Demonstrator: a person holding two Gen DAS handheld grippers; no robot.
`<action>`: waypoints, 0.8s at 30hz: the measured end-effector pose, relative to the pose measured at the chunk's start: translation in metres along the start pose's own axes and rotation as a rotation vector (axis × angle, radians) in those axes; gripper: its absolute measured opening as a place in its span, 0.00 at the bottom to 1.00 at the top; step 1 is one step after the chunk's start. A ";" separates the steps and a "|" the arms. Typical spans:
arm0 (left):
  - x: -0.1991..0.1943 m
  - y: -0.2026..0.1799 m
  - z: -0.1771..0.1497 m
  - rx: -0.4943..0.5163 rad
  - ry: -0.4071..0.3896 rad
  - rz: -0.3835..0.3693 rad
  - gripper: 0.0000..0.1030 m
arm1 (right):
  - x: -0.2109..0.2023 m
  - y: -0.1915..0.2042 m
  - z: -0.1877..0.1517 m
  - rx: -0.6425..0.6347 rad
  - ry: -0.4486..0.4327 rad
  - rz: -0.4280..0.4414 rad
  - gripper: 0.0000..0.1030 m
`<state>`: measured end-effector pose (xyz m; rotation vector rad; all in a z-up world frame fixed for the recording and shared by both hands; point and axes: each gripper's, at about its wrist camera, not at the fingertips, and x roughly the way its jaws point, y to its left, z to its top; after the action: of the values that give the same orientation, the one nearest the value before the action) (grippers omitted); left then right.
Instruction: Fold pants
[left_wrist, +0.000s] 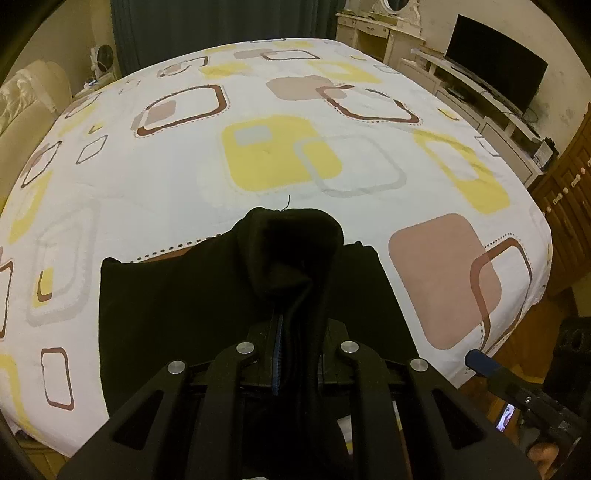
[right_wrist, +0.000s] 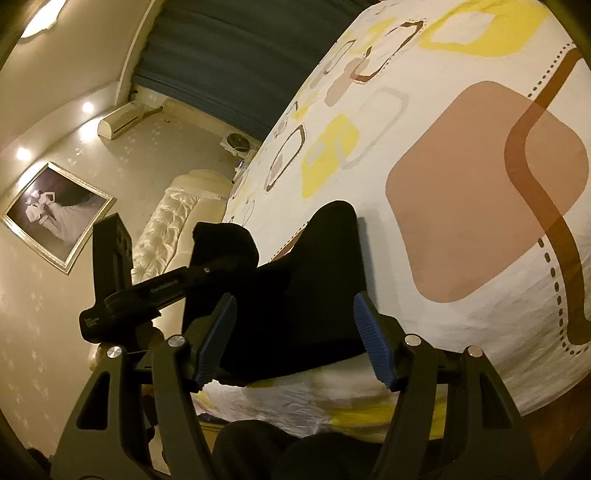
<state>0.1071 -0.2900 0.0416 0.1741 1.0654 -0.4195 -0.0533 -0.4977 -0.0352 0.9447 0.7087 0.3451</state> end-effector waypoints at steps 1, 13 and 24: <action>-0.001 0.000 0.001 0.002 -0.001 -0.002 0.13 | -0.001 -0.001 0.000 0.001 -0.001 0.002 0.64; 0.007 -0.013 -0.003 0.038 -0.004 0.048 0.13 | -0.005 -0.002 0.001 0.009 -0.012 0.012 0.64; 0.018 -0.016 -0.001 0.044 0.014 0.068 0.13 | -0.006 -0.002 0.001 0.012 -0.011 0.011 0.64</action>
<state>0.1068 -0.3081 0.0264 0.2519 1.0614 -0.3812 -0.0569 -0.5031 -0.0340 0.9612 0.6964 0.3450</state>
